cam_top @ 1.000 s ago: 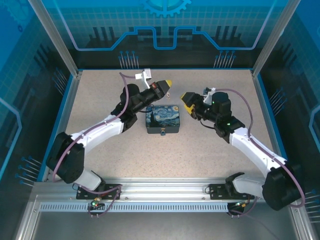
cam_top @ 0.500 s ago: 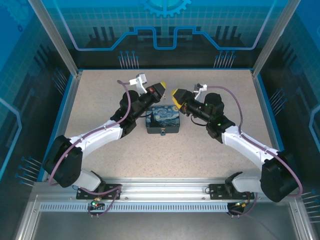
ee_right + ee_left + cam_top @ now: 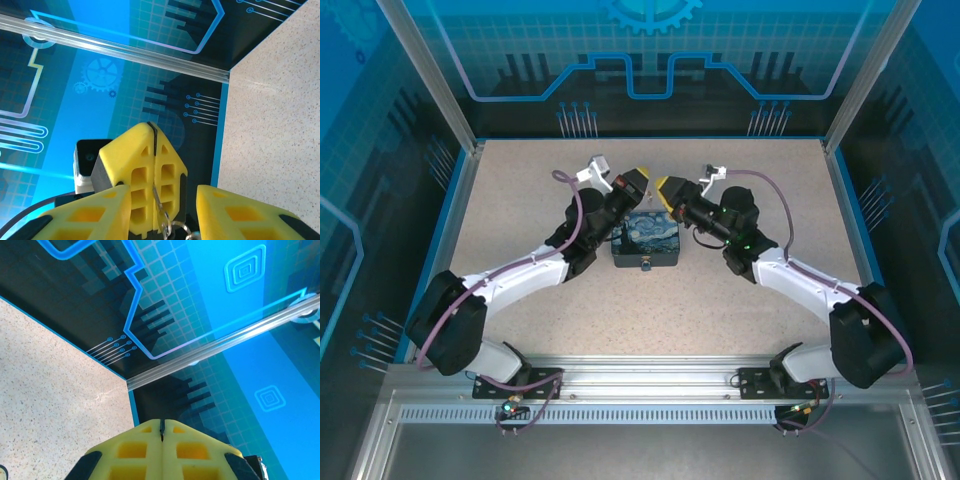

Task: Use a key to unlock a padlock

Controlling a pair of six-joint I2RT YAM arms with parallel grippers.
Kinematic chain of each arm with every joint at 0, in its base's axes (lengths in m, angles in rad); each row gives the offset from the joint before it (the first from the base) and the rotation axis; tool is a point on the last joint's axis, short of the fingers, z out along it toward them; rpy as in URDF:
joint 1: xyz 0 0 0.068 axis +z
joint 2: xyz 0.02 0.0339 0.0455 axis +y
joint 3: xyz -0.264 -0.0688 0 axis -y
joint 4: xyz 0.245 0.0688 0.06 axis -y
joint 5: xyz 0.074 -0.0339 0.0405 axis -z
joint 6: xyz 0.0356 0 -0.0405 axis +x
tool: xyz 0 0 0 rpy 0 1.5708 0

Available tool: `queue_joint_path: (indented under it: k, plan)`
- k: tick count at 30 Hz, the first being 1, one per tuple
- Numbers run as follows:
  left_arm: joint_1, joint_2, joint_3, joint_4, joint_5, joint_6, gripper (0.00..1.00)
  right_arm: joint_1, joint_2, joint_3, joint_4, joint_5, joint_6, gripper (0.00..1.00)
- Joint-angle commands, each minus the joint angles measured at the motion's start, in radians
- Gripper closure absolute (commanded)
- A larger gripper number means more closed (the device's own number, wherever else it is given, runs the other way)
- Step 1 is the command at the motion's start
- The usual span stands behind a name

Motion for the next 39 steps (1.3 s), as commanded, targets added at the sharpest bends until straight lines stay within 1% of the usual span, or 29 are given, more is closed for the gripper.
queue_joint_path:
  k: [1, 5, 16, 21, 27, 39]
  plan:
    - [-0.011, -0.023, -0.021, 0.057, -0.071, -0.051, 1.00, 0.025, 0.020, 0.035, 0.070, 0.013, -0.002, 0.61]
    - [-0.014, -0.017, -0.029, 0.072, -0.085, -0.066, 1.00, 0.034, 0.038, 0.040, 0.087, 0.007, 0.006, 0.61]
    - [-0.017, -0.002, -0.017, 0.078, -0.093, -0.074, 1.00, 0.040, 0.056, 0.039, 0.096, -0.008, 0.021, 0.66]
    - [-0.022, 0.004, -0.015, 0.079, -0.093, -0.075, 1.00, 0.041, 0.072, 0.048, 0.106, -0.015, 0.025, 0.70]
    - [-0.024, 0.008, -0.021, 0.079, -0.099, -0.076, 1.00, 0.042, 0.075, 0.048, 0.109, -0.029, 0.026, 0.76]
    - [-0.024, 0.025, -0.006, 0.077, -0.100, -0.076, 1.00, 0.049, 0.069, 0.038, 0.104, -0.046, 0.027, 0.80]
